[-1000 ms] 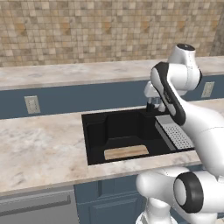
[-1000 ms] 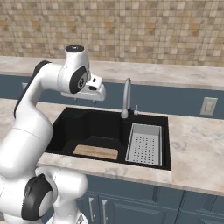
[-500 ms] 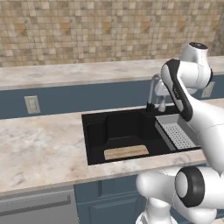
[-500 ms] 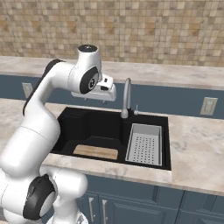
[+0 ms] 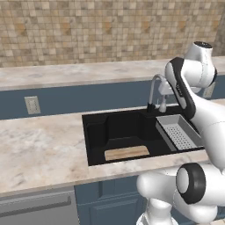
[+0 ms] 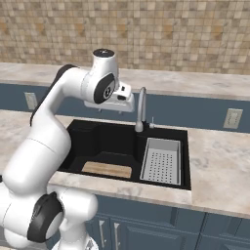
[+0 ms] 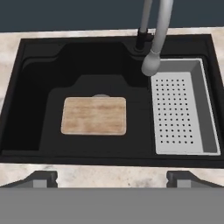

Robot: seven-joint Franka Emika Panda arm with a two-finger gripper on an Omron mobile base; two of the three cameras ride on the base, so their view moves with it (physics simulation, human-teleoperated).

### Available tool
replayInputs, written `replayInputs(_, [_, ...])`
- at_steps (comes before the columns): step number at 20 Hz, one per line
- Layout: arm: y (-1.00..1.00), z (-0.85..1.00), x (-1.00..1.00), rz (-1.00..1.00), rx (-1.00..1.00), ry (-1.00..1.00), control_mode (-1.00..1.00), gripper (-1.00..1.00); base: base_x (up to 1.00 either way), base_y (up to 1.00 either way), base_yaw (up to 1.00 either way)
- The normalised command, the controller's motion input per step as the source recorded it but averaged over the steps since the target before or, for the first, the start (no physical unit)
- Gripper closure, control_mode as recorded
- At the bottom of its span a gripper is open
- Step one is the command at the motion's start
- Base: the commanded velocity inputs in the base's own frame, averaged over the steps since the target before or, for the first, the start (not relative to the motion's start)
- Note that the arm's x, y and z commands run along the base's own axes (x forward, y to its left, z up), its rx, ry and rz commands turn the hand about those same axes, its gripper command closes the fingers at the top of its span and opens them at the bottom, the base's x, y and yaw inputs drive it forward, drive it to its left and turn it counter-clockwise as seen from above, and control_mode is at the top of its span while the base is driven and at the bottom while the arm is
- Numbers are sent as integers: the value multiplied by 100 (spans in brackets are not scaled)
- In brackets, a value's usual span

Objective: Turn on the sink faucet with hot water and rinse the cutting board for ten seconds, then turn off the faucet. Push the cutting board to reach the water if necessary.

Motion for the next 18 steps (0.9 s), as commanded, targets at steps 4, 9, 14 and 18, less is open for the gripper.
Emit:
replayInputs(4, [-18,0,0,0,0,0,-100,-100,0,0,0])
replayInputs(9, [-7,0,5,0,0,0,-100,-100,0,0,0])
replayInputs(14, [-11,0,0,0,0,0,-100,-100,0,0,0])
replayInputs(18, [-21,0,0,0,0,0,-100,-100,0,0,0])
